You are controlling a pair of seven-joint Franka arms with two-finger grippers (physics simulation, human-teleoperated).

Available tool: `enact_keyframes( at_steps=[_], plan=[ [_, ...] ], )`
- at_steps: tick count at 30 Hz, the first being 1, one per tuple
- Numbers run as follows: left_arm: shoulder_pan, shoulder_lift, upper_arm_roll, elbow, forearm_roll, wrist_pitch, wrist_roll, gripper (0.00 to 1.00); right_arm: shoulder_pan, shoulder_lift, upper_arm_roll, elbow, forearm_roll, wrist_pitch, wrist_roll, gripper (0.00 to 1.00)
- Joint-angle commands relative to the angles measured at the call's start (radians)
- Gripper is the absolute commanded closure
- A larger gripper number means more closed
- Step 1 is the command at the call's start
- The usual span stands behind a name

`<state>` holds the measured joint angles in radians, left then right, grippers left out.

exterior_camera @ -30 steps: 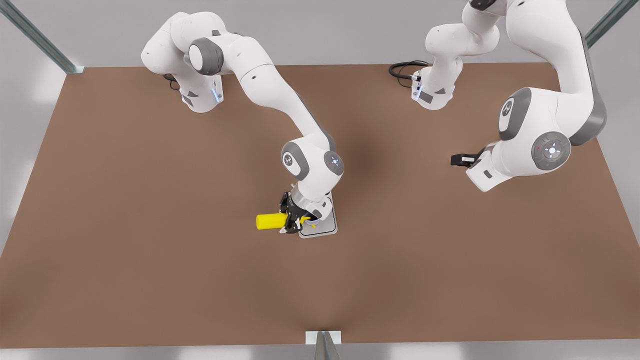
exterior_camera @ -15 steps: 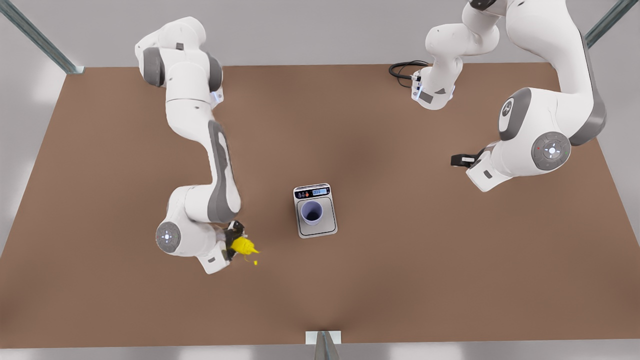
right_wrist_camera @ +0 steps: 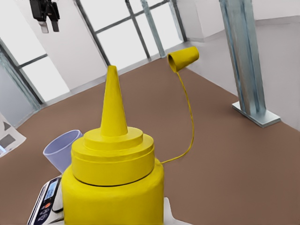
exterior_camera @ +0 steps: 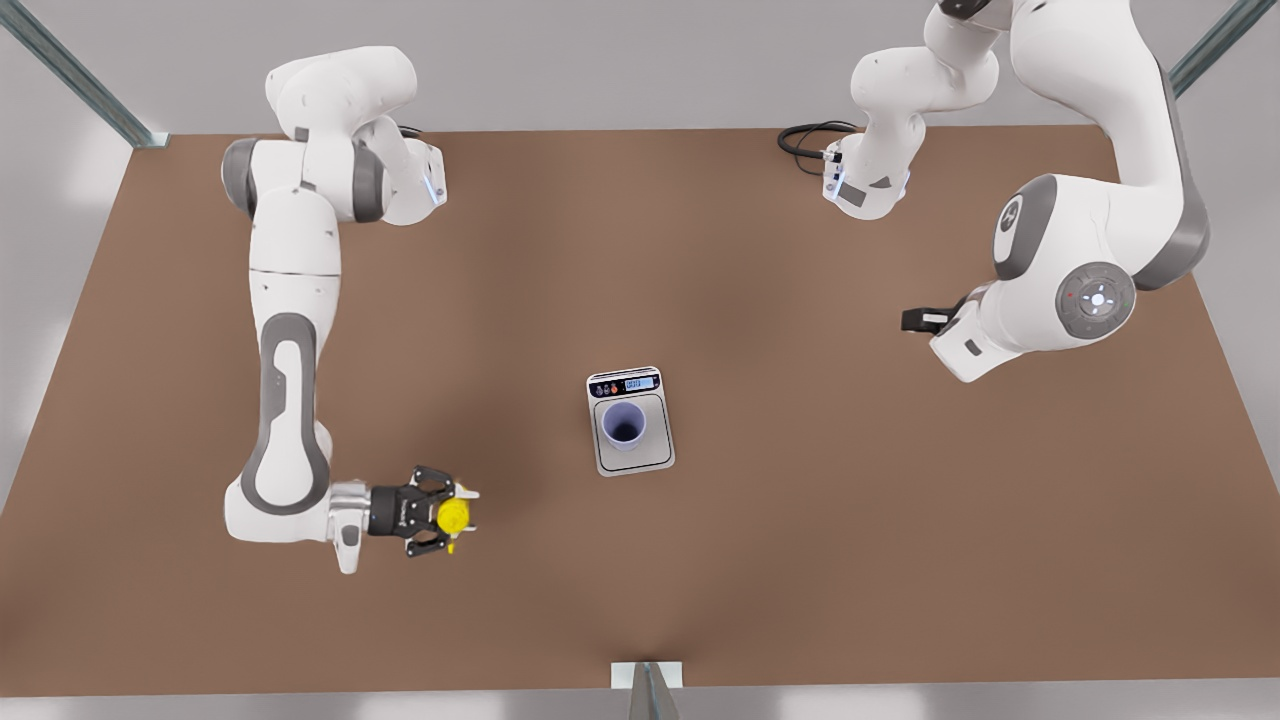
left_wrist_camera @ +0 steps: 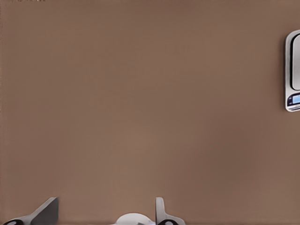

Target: Move cup to the weight, pick up sauce bottle, pour sauce

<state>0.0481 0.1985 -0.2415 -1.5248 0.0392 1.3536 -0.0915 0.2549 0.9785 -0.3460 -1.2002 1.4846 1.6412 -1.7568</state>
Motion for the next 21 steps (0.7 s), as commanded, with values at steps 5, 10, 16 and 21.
enact_keyframes(
  at_steps=[5,10,16,21],
  plan=[
    [0.003,-0.019,-0.024,0.008,0.011,-0.001,-0.004,0.0,-0.031,0.046,0.075,0.01,0.135,-0.009,-0.661,0.4],
    [0.01,-0.008,-0.019,0.009,0.013,0.009,-0.004,0.0,-0.032,0.097,0.108,0.01,0.169,-0.006,-0.661,0.4],
    [0.022,-0.002,-0.021,-0.001,0.011,0.009,0.0,0.0,-0.057,0.137,0.125,0.022,0.174,-0.006,-0.659,0.4],
    [0.022,-0.004,-0.021,-0.001,0.013,0.01,0.0,0.0,-0.057,0.151,0.127,0.03,0.175,0.003,-0.659,0.4]
  ],
)
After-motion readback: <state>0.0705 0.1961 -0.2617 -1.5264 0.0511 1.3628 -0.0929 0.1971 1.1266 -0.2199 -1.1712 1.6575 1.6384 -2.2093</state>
